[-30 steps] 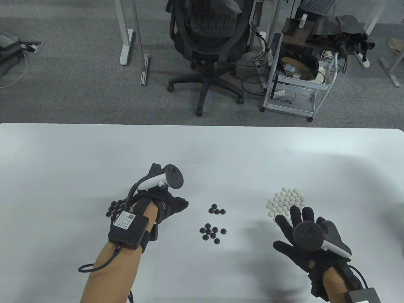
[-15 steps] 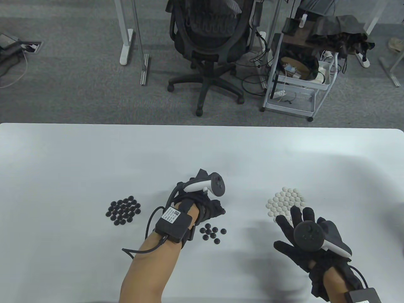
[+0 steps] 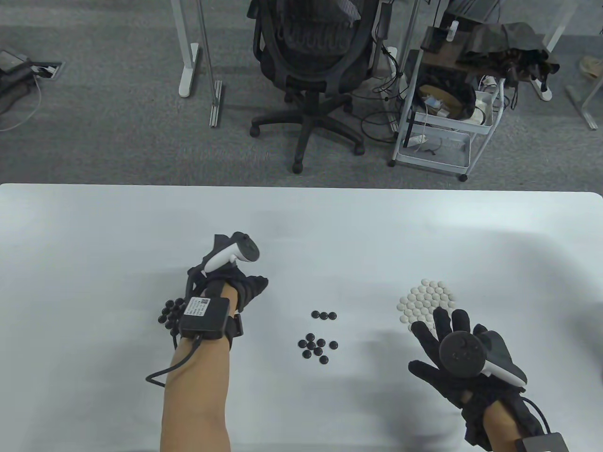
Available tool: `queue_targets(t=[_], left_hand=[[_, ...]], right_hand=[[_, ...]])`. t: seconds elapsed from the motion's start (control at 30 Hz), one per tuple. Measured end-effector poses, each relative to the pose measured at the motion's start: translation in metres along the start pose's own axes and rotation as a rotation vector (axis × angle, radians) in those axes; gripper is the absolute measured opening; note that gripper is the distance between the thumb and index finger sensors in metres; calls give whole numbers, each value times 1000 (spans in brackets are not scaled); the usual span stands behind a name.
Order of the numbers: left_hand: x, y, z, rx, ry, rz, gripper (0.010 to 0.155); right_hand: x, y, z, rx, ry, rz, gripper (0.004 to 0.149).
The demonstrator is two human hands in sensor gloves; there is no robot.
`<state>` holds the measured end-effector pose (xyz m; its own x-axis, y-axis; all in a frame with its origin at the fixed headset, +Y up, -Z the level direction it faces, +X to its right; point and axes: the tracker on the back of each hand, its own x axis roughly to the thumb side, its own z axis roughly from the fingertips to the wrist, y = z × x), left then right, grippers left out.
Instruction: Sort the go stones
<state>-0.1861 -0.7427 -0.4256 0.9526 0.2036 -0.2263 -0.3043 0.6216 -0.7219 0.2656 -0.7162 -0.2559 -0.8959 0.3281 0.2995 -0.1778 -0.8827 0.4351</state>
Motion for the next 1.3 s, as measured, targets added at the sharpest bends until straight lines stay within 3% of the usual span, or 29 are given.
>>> queue_targets(t=[0.13, 0.37, 0.8, 1.0, 1.13, 1.3], left_hand=[[-30, 5, 4, 24, 82, 28, 66], [-49, 9, 9, 34, 155, 58, 67], [-58, 13, 20, 27, 146, 93, 68], [-7, 16, 36, 7, -45, 30, 68], [51, -2, 44, -50, -245, -125, 66], [110, -33, 47, -117, -334, -322, 65]], right_hand=[[1, 0, 0, 3, -4, 5, 79], [2, 0, 1, 10, -3, 8, 79], [5, 0, 1, 18, -9, 10, 79], [7, -1, 2, 9, -14, 12, 79], [7, -1, 2, 9, -10, 12, 79], [5, -2, 2, 6, -4, 6, 79]])
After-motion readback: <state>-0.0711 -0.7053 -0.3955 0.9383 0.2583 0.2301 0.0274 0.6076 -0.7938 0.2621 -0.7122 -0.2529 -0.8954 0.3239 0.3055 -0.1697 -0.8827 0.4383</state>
